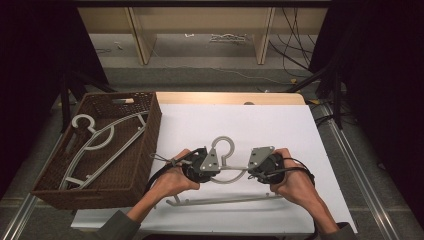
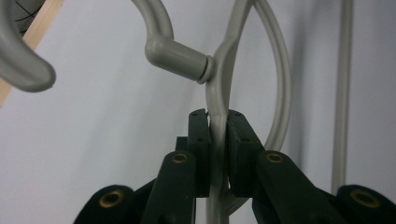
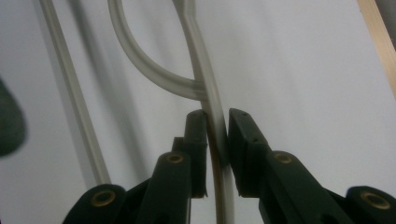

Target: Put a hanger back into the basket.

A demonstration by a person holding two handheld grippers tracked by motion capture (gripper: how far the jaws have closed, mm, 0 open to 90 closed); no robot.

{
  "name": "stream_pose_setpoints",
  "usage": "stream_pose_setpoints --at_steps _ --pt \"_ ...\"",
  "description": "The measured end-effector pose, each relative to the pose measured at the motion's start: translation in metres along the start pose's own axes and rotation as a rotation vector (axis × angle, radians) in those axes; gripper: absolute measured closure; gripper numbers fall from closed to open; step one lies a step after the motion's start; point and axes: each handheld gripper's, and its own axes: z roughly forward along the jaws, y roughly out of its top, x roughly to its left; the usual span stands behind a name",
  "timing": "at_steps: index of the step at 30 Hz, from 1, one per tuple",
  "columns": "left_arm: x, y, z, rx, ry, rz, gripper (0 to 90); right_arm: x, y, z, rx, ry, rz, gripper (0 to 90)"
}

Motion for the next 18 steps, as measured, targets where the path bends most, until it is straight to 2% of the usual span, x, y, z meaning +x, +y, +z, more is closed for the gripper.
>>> stream_pose_setpoints --at_steps 2,3,5,8,9,10,11,12,16,18 --pt "0.001 -0.001 -0.001 -0.003 0.003 -0.003 82.0 0.000 0.000 0.000 -0.004 0.000 0.012 77.3" --pt "0.002 -0.001 -0.002 -0.002 0.000 -0.005 82.1 0.001 0.000 0.000 -0.015 0.009 0.043 76.6" --pt "0.004 -0.002 -0.005 -0.012 0.008 -0.026 82.1 -0.001 -0.001 -0.001 -0.038 0.007 0.070 71.6" --pt "0.010 -0.004 -0.010 -0.025 0.028 -0.060 82.2 -0.005 -0.001 -0.005 -0.131 -0.021 0.169 56.3" --pt "0.013 -0.005 -0.012 -0.026 0.029 -0.068 82.2 -0.006 0.000 -0.006 -0.162 -0.048 0.184 52.5" --pt "0.015 -0.007 -0.015 -0.030 0.036 -0.079 82.2 -0.008 0.000 -0.009 -0.171 -0.044 0.200 49.1" --pt "0.016 -0.008 -0.016 -0.032 0.036 -0.096 82.2 -0.008 0.001 -0.010 -0.205 -0.071 0.228 45.9" --pt "0.018 -0.008 -0.018 -0.036 0.041 -0.100 82.2 -0.009 0.001 -0.011 -0.223 -0.076 0.246 42.9" --pt "0.025 -0.012 -0.025 -0.035 0.063 -0.136 82.2 -0.012 0.000 -0.014 -0.284 -0.123 0.302 36.3" --pt "0.029 -0.014 -0.027 -0.043 0.068 -0.168 82.2 -0.013 0.000 -0.016 -0.319 -0.139 0.329 32.2"
